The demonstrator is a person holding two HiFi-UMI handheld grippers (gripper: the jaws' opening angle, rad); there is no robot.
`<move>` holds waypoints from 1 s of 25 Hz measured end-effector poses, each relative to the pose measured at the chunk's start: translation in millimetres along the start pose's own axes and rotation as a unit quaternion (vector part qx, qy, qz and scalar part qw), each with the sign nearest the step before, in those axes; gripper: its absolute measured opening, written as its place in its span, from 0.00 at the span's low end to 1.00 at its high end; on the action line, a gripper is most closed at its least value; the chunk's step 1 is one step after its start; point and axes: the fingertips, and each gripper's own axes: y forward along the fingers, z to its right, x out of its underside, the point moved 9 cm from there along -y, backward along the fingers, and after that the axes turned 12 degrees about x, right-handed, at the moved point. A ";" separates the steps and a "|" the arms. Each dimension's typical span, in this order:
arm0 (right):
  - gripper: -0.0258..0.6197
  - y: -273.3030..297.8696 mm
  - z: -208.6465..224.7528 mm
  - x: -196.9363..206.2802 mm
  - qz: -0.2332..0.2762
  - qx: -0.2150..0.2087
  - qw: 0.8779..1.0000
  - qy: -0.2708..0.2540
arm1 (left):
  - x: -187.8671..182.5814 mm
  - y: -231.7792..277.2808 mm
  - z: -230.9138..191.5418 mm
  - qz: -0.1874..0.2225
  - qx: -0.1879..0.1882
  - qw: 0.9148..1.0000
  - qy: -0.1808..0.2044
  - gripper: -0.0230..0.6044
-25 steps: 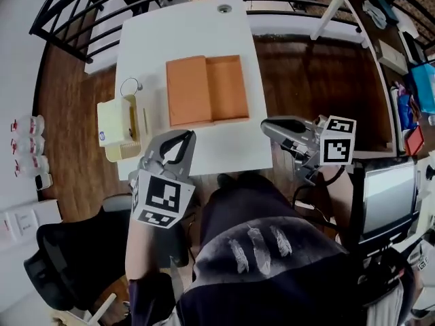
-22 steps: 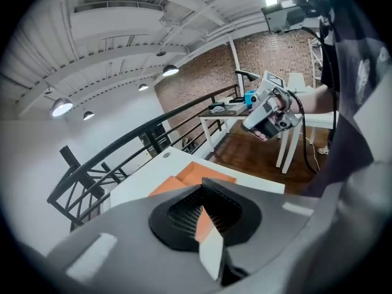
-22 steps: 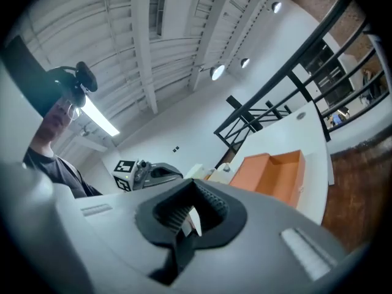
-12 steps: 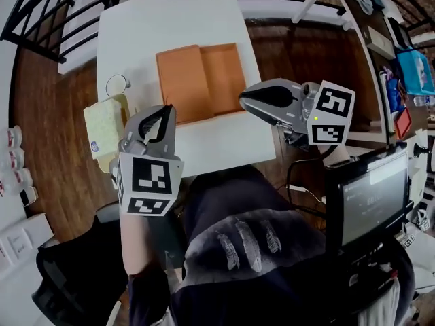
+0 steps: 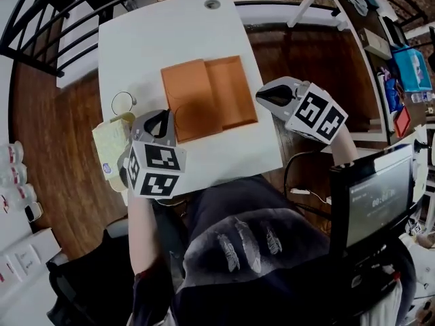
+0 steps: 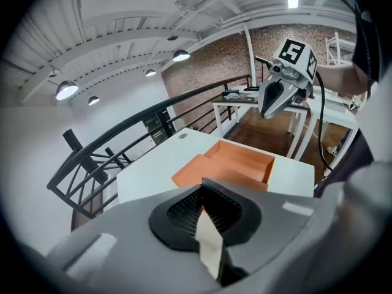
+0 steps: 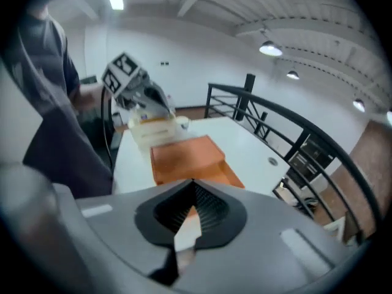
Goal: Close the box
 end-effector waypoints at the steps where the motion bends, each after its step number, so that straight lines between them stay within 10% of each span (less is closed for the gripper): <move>1: 0.05 8.9 4.8 14.2 -0.046 0.013 0.998 -0.041 | 3.2 9.2 -0.8 -0.014 -0.006 1.000 0.011 0.06; 10: 0.05 68.9 16.7 107.8 -0.188 -0.058 0.972 -0.127 | 13.2 62.0 5.5 -0.096 0.022 0.991 0.090 0.06; 25: 0.05 141.1 14.0 148.2 -0.218 -0.117 0.961 -0.123 | 21.4 95.8 20.3 -0.168 0.030 0.976 0.137 0.06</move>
